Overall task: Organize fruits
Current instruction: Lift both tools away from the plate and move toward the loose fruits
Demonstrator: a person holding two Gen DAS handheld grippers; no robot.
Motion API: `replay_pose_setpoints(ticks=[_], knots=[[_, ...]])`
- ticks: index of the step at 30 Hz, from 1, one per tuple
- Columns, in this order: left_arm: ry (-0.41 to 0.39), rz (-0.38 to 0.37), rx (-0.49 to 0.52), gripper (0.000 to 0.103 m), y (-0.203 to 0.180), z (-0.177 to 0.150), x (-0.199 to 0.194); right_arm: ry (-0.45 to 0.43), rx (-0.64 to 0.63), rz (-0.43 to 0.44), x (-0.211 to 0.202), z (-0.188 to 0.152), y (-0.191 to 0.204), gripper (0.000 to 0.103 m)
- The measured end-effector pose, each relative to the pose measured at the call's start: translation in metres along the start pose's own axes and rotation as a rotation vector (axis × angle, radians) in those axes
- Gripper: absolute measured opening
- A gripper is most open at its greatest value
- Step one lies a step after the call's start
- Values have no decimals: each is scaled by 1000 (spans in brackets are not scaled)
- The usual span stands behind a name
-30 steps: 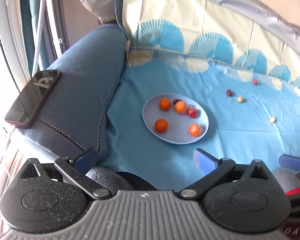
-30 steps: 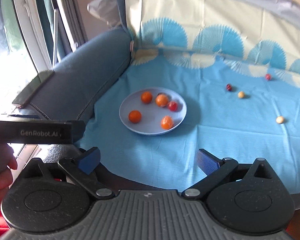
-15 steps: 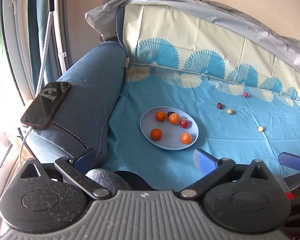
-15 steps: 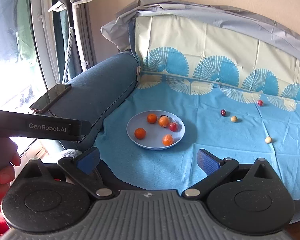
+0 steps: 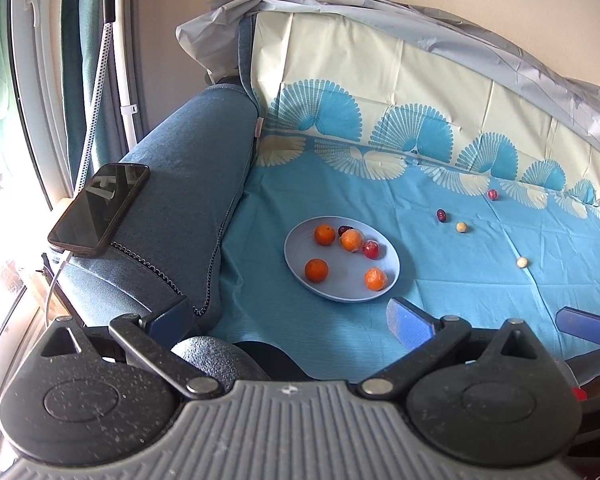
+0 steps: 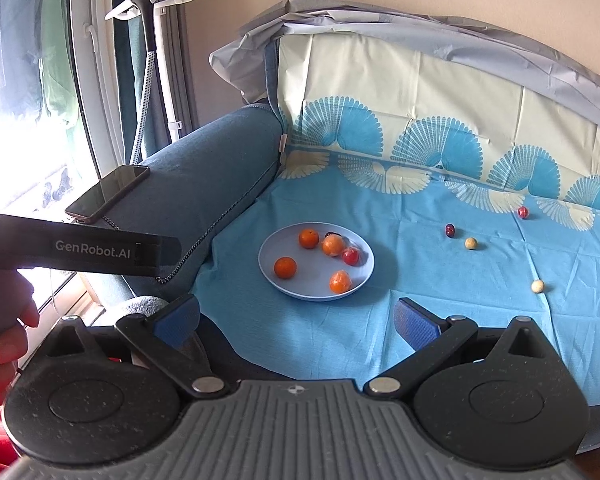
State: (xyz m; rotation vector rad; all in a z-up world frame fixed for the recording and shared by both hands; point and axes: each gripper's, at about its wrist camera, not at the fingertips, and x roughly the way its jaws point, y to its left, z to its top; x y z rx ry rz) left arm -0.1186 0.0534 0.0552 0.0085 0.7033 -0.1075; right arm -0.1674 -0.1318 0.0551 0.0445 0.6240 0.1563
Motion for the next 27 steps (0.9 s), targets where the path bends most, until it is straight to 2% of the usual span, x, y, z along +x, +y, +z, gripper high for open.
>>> replay_pose_setpoints(ticks=[27], knots=[[26,-4,12,103,-2,-2,10,31,35,-5,11,-4,3,102]])
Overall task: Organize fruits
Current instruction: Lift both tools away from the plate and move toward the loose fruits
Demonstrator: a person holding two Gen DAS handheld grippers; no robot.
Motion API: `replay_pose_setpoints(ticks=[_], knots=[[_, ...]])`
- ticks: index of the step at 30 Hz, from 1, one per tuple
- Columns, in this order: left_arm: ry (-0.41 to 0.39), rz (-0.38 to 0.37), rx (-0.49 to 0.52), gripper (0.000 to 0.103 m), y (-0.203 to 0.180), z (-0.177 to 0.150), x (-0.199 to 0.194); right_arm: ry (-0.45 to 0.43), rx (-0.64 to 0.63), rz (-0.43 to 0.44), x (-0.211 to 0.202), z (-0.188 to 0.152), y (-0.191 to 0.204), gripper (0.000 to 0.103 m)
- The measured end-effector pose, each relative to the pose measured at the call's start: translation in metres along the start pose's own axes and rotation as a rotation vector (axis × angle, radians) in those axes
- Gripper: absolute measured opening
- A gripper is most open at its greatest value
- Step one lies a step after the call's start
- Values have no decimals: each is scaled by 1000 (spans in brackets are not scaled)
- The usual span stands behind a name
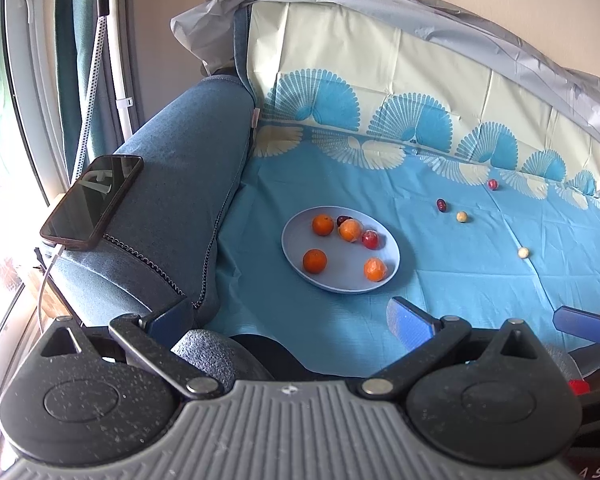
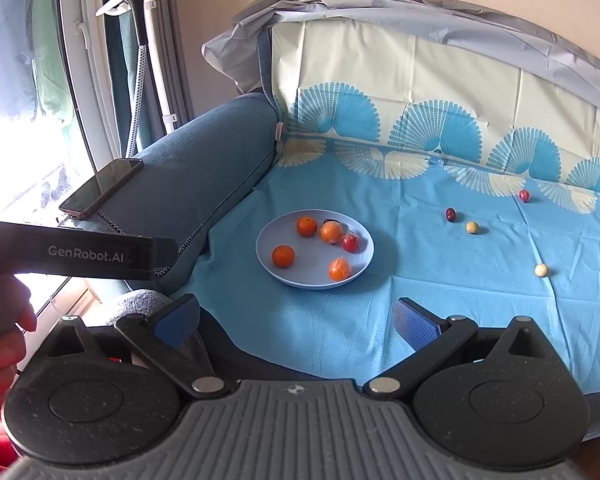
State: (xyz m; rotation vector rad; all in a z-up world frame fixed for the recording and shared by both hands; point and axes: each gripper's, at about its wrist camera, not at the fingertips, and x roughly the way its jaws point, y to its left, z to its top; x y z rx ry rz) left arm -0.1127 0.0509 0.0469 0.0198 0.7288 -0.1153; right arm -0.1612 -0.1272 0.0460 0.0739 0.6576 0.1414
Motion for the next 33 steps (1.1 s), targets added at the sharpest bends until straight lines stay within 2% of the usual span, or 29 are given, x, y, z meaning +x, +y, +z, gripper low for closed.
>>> replay_pose_setpoints(ticks=[11,20,26,33], knots=[[25,10,6,103,0,-1,8,17,22,0,7,0,-1,102],[69,28,42,103,-13,7,28,27,88,-15,20,1,-27,102],[92,-2,72,103,-46,28,52,-3,166,-97,28,8,-76,102],[118,-96,76,103,-115,66,104,-35,314,-262,42,14,-169,102]])
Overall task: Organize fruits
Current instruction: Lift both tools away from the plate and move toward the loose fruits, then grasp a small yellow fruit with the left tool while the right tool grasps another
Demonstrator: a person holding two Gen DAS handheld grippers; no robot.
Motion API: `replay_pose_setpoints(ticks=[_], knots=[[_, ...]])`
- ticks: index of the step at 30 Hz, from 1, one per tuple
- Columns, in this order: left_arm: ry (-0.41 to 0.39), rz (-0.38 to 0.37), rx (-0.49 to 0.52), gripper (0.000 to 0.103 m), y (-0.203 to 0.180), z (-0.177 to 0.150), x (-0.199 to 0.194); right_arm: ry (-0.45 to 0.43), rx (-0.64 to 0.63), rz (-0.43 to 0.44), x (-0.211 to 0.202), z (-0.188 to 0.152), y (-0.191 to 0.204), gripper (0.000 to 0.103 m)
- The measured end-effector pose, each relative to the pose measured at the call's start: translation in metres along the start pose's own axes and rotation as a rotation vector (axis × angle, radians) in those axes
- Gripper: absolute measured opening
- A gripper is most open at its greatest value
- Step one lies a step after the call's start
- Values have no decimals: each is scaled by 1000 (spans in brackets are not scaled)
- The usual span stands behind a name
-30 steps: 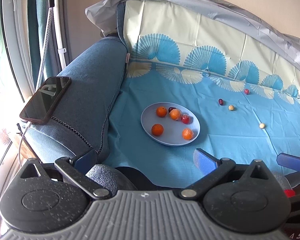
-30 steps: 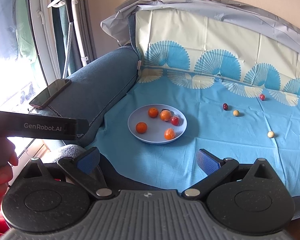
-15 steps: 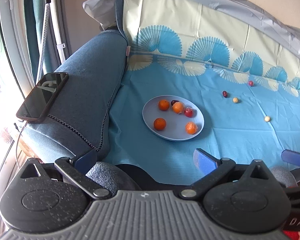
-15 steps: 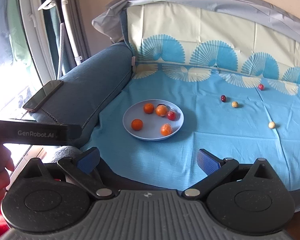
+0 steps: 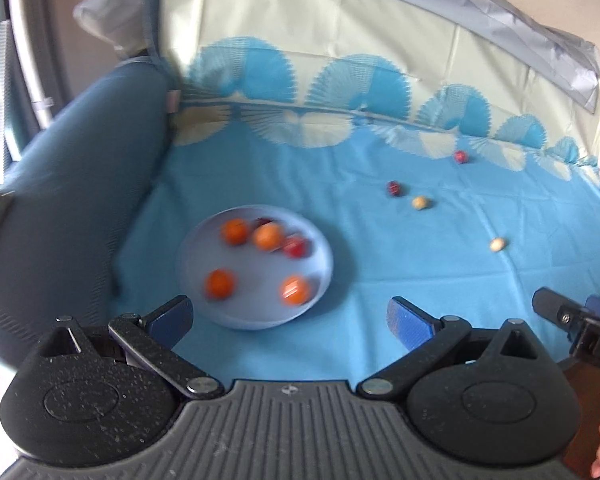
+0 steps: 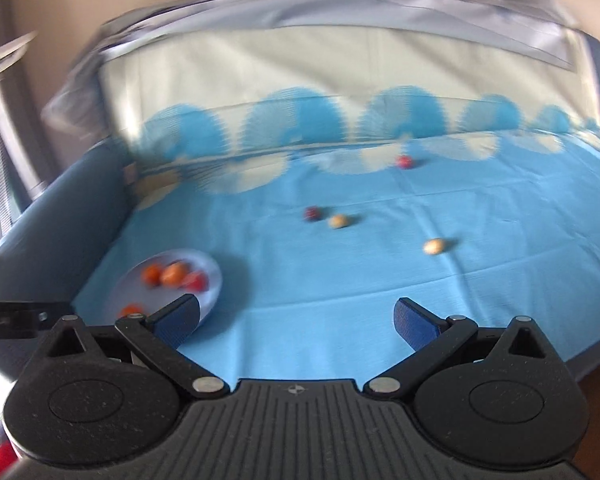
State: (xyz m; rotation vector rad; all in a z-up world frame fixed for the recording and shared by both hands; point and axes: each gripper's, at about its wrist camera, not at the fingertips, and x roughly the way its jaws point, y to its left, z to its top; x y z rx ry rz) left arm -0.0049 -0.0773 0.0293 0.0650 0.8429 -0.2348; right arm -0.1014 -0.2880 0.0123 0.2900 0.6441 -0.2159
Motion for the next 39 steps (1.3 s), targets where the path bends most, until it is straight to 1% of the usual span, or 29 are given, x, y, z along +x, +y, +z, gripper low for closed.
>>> replay_pose_setpoints(ticks=[5,9,12,14,17,19,22,23,27,29,31,32,33,34,35,36,37,39], knots=[[21,-56,-36,103,-57,39,67,-3,108,-101,47,16,-60,102],[52,-84,-39,103,-109,67,136,22,165,-171,98,23,-100,102],[72,-78,-43,103,-141,84,189,50,197,-220,144,29,-124,102],[101,-70,-46,103,-158,93,226,61,204,-244,173,34,-136,102],[129,-49,-58,103,-175,101,275,92,210,-267,219,37,-153,102],[132,-21,-60,103,-181,101,300,114,205,-274,246,36,-163,102],[155,-5,-75,103,-186,100,332,134,190,-292,277,32,-174,102],[165,0,-90,103,-186,100,343,141,183,-299,284,31,-177,102],[192,8,-140,103,-186,98,364,168,159,-324,307,24,-186,102],[207,19,-136,103,-188,101,371,148,98,-340,310,19,-181,102],[219,46,-136,103,-192,104,376,123,77,-345,309,16,-178,102],[212,61,-138,97,-193,106,376,116,73,-343,308,15,-179,100],[200,63,-138,90,-194,108,374,104,64,-335,306,14,-177,85],[190,31,-137,68,-194,110,372,81,46,-327,301,14,-174,57],[189,-11,-138,34,-194,112,370,66,26,-310,298,14,-170,41],[191,-39,-136,27,-195,114,368,63,10,-296,295,14,-168,29],[182,-35,-128,27,-198,114,364,65,1,-296,294,14,-166,29],[126,-36,-82,27,-200,113,351,67,6,-289,293,15,-167,29]])
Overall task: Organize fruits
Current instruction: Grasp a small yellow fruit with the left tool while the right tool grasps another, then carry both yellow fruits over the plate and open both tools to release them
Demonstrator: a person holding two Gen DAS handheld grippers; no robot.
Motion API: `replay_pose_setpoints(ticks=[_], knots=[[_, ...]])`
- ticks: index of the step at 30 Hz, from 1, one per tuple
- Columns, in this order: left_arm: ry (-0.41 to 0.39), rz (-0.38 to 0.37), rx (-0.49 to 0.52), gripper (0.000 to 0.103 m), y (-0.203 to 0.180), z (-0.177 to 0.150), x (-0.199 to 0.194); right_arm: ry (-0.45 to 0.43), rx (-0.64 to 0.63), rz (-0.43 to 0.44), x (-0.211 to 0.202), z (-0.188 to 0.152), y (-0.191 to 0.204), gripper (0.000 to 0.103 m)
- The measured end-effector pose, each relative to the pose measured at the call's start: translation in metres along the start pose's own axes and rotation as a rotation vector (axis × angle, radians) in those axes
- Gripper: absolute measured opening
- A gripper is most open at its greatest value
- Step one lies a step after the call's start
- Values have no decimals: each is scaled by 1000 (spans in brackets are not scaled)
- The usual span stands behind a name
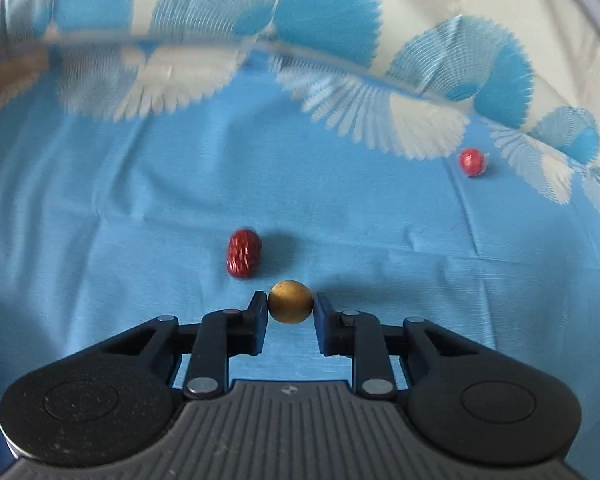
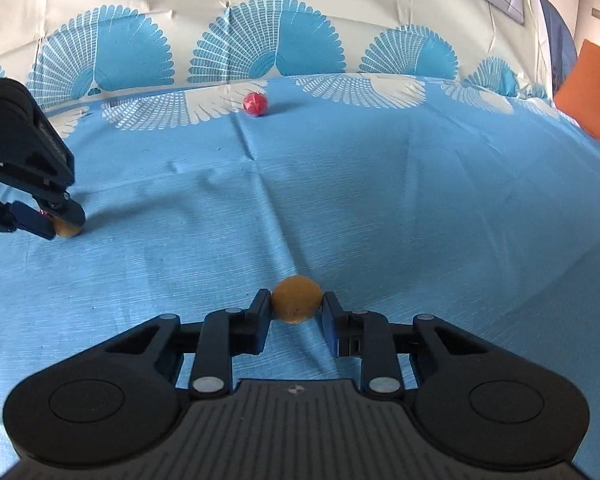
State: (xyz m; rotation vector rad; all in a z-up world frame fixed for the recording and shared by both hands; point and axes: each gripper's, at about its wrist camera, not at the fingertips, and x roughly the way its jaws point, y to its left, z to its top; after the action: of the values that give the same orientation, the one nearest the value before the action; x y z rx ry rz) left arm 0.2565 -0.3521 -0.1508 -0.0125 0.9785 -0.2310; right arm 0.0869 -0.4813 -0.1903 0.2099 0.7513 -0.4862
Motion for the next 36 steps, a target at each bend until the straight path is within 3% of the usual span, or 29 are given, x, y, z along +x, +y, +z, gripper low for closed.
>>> replay_pose_setpoints(ticks=[9,15,22,29,36], knots=[[-54,-93,86,27,30,-35,-83,-35,79,34,-58,7,-10,29],[-80,-86,125,27,73,-58,-169,-106,53,150,-127,19,15,29],[-105,-46,109,27,153,-103,-279,-163,-69,331,-230,14,70,29],[-68,26,63,27,238,-157,-358,-87,-151,531,-323,-14,120,29],[-165,74,21,27,284,-205,-420,-50,-251,613,-396,-58,159,29]])
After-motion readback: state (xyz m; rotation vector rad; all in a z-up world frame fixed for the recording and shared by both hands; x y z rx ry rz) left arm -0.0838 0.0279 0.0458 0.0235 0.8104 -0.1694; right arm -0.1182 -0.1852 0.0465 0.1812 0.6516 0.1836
